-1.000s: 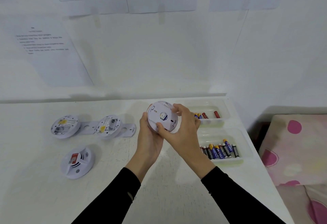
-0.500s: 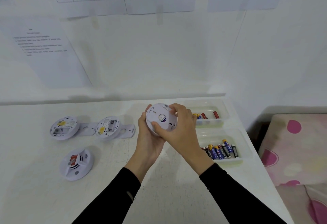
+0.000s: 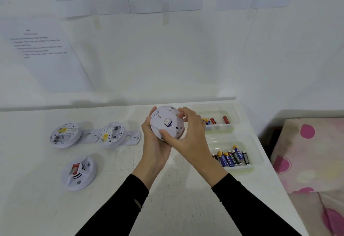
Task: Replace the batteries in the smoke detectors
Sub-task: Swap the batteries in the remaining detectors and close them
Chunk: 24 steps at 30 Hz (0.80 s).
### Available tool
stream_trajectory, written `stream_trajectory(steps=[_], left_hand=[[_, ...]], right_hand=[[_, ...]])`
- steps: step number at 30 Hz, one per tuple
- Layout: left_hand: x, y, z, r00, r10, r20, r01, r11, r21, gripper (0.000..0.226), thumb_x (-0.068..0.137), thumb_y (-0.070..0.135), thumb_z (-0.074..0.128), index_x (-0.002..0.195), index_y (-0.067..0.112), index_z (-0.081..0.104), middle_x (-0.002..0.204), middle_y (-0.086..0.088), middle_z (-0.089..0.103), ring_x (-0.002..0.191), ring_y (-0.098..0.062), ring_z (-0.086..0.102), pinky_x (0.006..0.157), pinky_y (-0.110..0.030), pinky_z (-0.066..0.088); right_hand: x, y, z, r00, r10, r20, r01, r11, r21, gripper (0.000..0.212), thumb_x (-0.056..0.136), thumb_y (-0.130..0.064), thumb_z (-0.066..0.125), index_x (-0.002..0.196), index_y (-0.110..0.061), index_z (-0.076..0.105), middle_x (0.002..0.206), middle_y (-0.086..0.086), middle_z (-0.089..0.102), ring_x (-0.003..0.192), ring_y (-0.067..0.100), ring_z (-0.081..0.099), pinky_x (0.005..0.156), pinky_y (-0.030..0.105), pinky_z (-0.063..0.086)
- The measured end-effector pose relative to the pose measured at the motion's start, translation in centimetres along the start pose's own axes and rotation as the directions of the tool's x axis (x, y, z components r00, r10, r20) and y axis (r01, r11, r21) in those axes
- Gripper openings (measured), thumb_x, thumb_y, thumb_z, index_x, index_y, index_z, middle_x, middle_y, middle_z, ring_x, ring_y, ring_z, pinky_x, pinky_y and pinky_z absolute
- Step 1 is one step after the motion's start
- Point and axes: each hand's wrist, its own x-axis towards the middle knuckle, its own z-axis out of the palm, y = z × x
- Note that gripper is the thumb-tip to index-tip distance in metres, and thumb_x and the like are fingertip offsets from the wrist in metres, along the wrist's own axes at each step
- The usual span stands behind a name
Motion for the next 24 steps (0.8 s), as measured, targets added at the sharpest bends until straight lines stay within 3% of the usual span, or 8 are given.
stream_trajectory(steps=[3,6,11,15,24], left_hand=[[0.1,-0.3,0.0,1.0,-0.002,-0.022,0.002,1.0,-0.005,0.038,0.099,0.041,0.042,0.131,0.027,0.057,0.122,-0.015,0.065,0.1,-0.029,0.069,0.085,-0.042,0.058],[0.1,-0.3,0.1,0.999,-0.016,-0.032,0.016,1.0,-0.003,0.044,0.1,0.043,0.04,0.136,0.024,0.055,0.127,-0.017,0.063,0.107,-0.032,0.065,0.088,-0.043,0.057],[0.1,-0.2,0.3,1.0,-0.006,-0.028,0.008,0.995,0.094,0.048,0.1,0.042,0.039,0.141,0.017,0.049,0.123,-0.013,0.064,0.108,-0.028,0.064,0.081,-0.037,0.057],[-0.1,-0.6,0.2,0.997,0.073,-0.03,-0.069,0.992,0.109,0.034,0.105,0.036,0.034,0.127,0.028,0.058,0.121,-0.01,0.067,0.108,-0.026,0.066,0.08,-0.035,0.057],[-0.1,-0.7,-0.1,0.993,0.107,-0.039,-0.096,0.97,0.221,0.037,0.105,0.037,0.032,0.134,0.026,0.053,0.122,-0.011,0.067,0.109,-0.025,0.067,0.086,-0.034,0.056]], right_hand=[[0.0,0.1,0.0,1.0,0.013,-0.019,-0.013,1.0,0.0,0.069,0.067,-0.047,0.08,0.121,-0.022,0.046,0.11,-0.015,0.048,0.1,0.004,0.045,0.093,0.028,0.037],[0.1,0.0,-0.1,0.999,0.018,-0.041,-0.018,1.0,0.003,0.069,0.066,-0.046,0.081,0.12,-0.02,0.048,0.11,-0.014,0.048,0.1,0.004,0.043,0.091,0.034,0.041],[0.3,-0.3,0.2,0.999,0.005,-0.039,-0.007,0.998,-0.066,0.07,0.065,-0.052,0.078,0.121,-0.02,0.051,0.11,-0.009,0.051,0.101,0.009,0.046,0.09,0.028,0.036],[0.6,-0.7,0.5,0.997,0.041,-0.062,-0.047,0.995,-0.087,0.065,0.064,-0.056,0.071,0.112,-0.016,0.055,0.104,-0.007,0.053,0.097,0.011,0.048,0.087,0.023,0.036],[0.7,-1.6,0.7,0.984,0.176,-0.022,-0.177,0.981,-0.074,0.064,0.066,-0.053,0.075,0.11,-0.017,0.046,0.096,-0.005,0.052,0.092,0.013,0.049,0.078,0.029,0.047]])
